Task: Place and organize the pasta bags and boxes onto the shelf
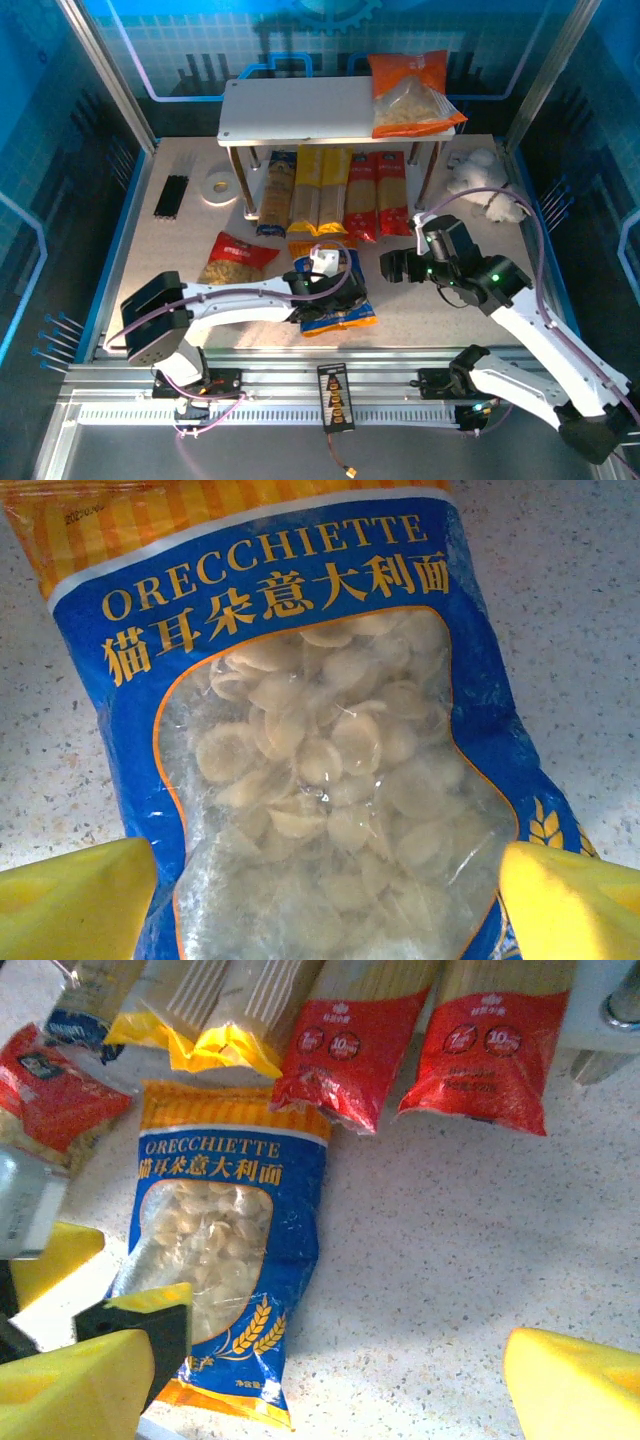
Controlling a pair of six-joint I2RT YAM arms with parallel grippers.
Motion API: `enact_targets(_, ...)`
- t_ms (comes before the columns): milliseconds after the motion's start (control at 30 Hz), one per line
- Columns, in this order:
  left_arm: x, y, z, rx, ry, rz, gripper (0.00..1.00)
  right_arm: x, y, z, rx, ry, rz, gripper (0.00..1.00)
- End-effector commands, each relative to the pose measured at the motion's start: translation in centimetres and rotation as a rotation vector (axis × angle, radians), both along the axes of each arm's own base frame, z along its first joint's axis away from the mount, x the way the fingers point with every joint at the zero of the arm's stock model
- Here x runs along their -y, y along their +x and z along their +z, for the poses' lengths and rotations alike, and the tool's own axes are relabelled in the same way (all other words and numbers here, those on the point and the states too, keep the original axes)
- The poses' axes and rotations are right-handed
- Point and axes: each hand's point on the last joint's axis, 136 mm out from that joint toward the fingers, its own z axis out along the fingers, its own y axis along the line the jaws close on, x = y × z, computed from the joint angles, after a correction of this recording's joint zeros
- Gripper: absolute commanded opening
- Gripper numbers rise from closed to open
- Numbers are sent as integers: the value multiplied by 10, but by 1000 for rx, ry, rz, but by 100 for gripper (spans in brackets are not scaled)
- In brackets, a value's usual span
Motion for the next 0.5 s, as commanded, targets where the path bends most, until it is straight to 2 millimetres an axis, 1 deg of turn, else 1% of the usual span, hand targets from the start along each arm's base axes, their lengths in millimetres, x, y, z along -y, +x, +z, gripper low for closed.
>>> enact_targets(0,-17,2,-5,-7,49,111,96,10,0,8,38,15,-26,94)
enact_targets(100,-18,2,-11,-29,58,132,99,17,0,12,53,43,-38,95)
enact_targets(167,-14,4,-15,-47,53,139,99,21,0,13,57,58,-48,95)
enact_targets(333,5,14,-13,-46,31,125,99,28,-1,17,76,92,-62,95)
enact_targets(467,15,18,-12,-47,18,118,99,31,-2,21,91,104,-66,96)
